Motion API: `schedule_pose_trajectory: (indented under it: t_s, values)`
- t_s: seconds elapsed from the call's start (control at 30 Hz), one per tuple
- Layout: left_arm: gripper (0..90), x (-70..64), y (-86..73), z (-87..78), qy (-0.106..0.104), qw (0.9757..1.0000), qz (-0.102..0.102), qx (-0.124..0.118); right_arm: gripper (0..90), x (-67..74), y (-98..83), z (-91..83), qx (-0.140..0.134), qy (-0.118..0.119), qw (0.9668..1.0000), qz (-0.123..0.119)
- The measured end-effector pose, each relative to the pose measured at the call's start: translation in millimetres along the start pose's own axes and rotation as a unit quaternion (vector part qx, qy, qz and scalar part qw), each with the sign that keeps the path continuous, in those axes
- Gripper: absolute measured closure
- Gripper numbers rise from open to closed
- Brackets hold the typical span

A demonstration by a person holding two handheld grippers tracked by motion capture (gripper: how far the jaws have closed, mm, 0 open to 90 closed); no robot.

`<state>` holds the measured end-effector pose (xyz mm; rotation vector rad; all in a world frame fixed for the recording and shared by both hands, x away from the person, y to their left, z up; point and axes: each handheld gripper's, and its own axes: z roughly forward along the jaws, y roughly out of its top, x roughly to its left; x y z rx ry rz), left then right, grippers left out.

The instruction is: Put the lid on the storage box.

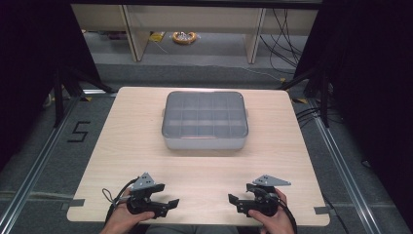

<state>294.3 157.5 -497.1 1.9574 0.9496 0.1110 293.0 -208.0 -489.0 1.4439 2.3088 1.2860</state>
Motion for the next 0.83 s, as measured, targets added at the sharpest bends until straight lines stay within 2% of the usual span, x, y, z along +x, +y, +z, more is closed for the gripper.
schedule_pose_trajectory:
  t_s: [0.03, 0.1, 0.17, 0.2, 0.23, 0.27, 0.3, 0.33, 0.4, 0.43, 0.53, 0.6, 0.63, 0.73, 0.83]
  values:
    - [18.6, 0.2, -0.8, -0.2, 0.002, 0.9999, 0.009, 0.006, 16.5, 0.9, -1.2, -0.1, 0.002, -0.002, 1.0, -0.003]
    - [18.6, -4.2, -3.0, 0.0, 0.001, 1.0, 0.003, 0.003, 16.5, 2.7, -3.9, -1.8, 0.004, -0.012, 0.9999, -0.008]
    - [18.6, -6.7, -5.2, 0.0, -0.002, 1.0, 0.0, 0.001, 16.5, 3.5, -7.4, -3.4, 0.005, -0.008, 0.9999, -0.007]
    - [18.6, -8.1, -5.7, -0.5, -0.002, 1.0, 0.002, 0.004, 16.5, 7.4, -9.6, -4.2, 0.016, -0.004, 0.9997, 0.017]
    - [18.6, -8.6, -6.4, -0.4, -0.005, 1.0, 0.004, 0.004, 16.5, 8.1, -12.4, -4.1, 0.011, -0.001, 0.9998, 0.016]
    - [18.6, -9.7, -7.0, -0.1, -0.005, 1.0, 0.004, 0.003, 16.5, 4.6, -12.6, -4.1, 0.013, -0.003, 0.9999, -0.007]
    - [18.6, -10.4, -7.7, -0.4, -0.005, 1.0, 0.005, 0.007, 16.5, 4.5, -14.1, -4.3, 0.008, -0.009, 0.9998, -0.013]
    - [18.6, -11.5, -8.1, -0.5, -0.004, 0.9999, 0.009, 0.01, 16.5, 5.5, -15.0, -5.1, 0.011, -0.006, 0.9999, -0.007]
    - [18.6, -13.2, -9.0, 0.5, -0.005, 0.9999, 0.0, 0.01, 16.5, 5.4, -16.5, -7.2, 0.012, -0.006, 0.9998, -0.011]
    - [18.7, -12.4, -8.8, 0.7, -0.008, 0.9999, 0.007, 0.01, 16.5, 5.9, -17.2, -7.6, 0.016, -0.004, 0.9999, -0.005]
    - [18.7, -13.0, -9.1, 1.1, -0.006, 0.9999, -0.004, 0.009, 16.5, 4.1, -18.5, -7.6, 0.008, -0.009, 0.9998, -0.017]
    - [18.7, -12.3, -9.0, 0.6, -0.003, 0.9999, -0.001, 0.011, 16.6, 5.4, -18.8, -7.3, 0.016, -0.016, 0.9997, -0.004]
    - [18.7, -11.2, -8.7, 0.8, -0.006, 0.9999, 0.005, 0.01, 16.6, 5.5, -18.7, -7.0, 0.017, -0.015, 0.9997, -0.003]
    - [18.7, -10.2, -8.4, 0.3, -0.001, 0.9999, 0.006, 0.012, 16.6, 5.1, -19.0, -6.8, 0.015, -0.013, 0.9998, -0.005]
    - [18.8, -9.4, -8.7, 1.7, -0.003, 1.0, 0.0, 0.006, 16.6, 4.3, -19.4, -6.7, 0.014, -0.01, 0.9998, -0.006]
